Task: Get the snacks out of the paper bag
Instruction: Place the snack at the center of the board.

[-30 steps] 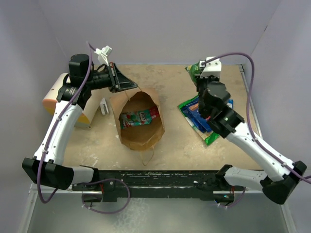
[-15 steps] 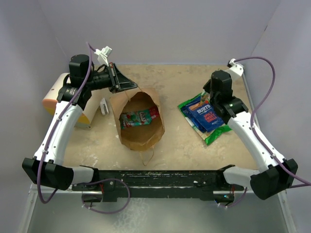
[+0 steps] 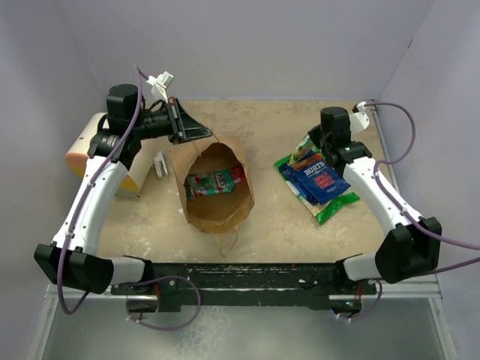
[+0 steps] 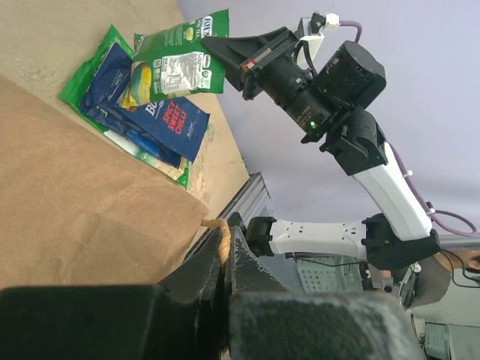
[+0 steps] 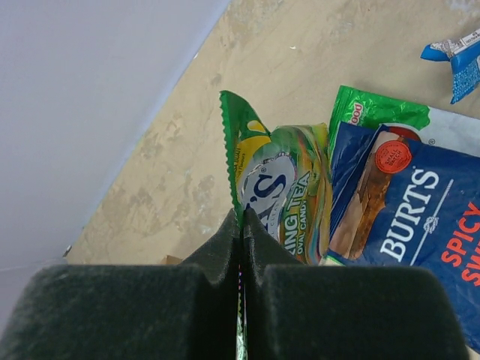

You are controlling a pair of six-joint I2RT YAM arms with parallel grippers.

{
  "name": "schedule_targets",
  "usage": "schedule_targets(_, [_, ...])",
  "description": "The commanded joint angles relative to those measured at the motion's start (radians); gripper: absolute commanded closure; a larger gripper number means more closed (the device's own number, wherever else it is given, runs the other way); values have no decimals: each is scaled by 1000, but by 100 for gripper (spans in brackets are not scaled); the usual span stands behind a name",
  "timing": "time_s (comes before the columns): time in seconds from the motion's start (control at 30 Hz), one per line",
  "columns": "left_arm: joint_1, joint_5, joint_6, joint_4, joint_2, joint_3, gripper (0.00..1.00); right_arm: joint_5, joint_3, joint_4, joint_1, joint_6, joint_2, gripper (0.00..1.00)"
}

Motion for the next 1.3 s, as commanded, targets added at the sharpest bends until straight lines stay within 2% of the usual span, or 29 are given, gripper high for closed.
schedule_targets(0.0, [9, 22, 37, 6, -6, 55, 100, 9, 24, 59, -25, 86, 3, 100])
schedule_targets(0.3, [9, 32, 40, 7, 14, 59, 100, -4, -47, 88, -80, 100, 25, 100])
schedule_targets(0.67, [11, 32, 44, 7, 26, 68, 100, 5, -95, 15, -114, 115, 25, 100])
schedule_targets(1.27, [11, 37, 49, 4, 41, 78, 100, 46, -341, -41, -185, 54, -130, 100])
